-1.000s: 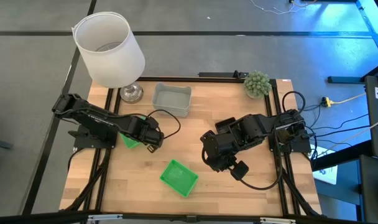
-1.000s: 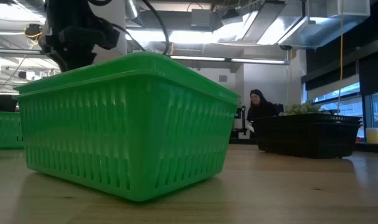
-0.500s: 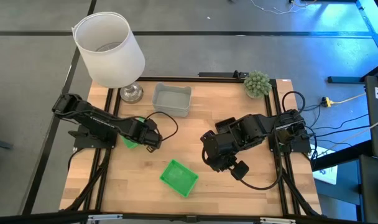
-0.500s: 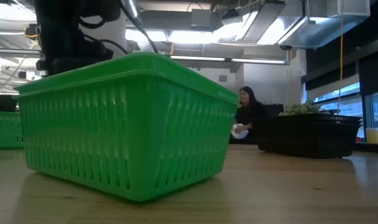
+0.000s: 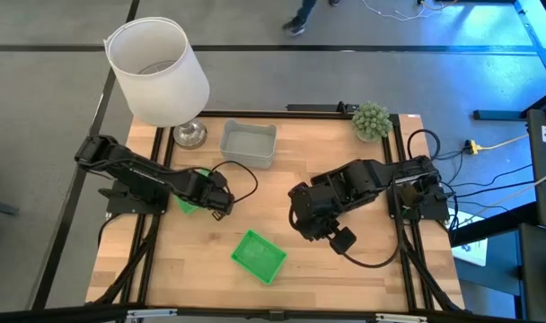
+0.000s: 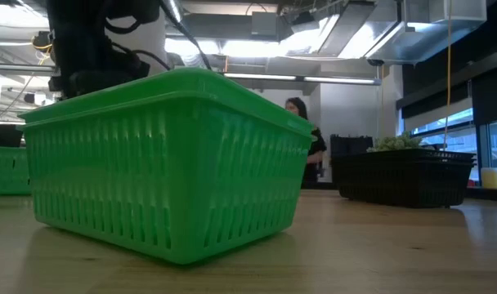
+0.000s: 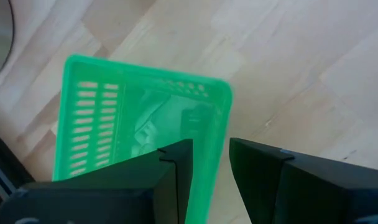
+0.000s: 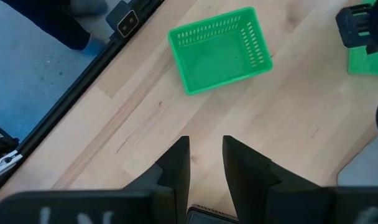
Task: Stack baskets by color
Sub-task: Stack the top green bin on top of the bottom green bin
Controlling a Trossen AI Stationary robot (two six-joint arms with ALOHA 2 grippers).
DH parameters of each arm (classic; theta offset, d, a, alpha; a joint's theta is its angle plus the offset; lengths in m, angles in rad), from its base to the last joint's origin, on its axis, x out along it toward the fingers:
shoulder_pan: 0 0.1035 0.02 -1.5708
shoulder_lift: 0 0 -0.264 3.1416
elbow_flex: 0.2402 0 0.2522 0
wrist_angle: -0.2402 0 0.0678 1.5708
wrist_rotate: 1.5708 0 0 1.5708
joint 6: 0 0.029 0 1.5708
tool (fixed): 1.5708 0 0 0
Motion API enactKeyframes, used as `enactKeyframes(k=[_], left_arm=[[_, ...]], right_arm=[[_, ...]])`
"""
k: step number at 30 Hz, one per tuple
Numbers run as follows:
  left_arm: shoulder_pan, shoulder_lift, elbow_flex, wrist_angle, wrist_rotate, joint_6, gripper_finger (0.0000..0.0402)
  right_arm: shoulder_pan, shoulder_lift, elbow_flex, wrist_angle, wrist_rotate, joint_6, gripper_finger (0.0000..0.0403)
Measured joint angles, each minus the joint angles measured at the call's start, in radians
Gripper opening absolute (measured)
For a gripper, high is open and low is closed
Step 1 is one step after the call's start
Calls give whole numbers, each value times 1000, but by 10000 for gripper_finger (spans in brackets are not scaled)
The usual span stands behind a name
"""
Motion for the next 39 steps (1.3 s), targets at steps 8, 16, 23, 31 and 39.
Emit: enactKeyframes(k=[8, 16, 23, 31, 39], left_arm=[[-3, -4, 22, -1, -6, 48, 95], [-3, 21, 8, 4, 3, 53, 94], [-2, 22, -45, 56, 7, 0, 97], [-2, 22, -80, 88, -88, -10, 97], [-2, 22, -107, 150, -51, -26, 84]], right_arm=[[-27, 0, 0, 0, -1, -3, 94], [-35, 0, 0, -2, -2, -10, 94], [-35, 0, 0, -8, -2, -14, 94], [-35, 0, 0, -10, -2, -21, 94], [-35, 0, 0, -11, -2, -38, 94]])
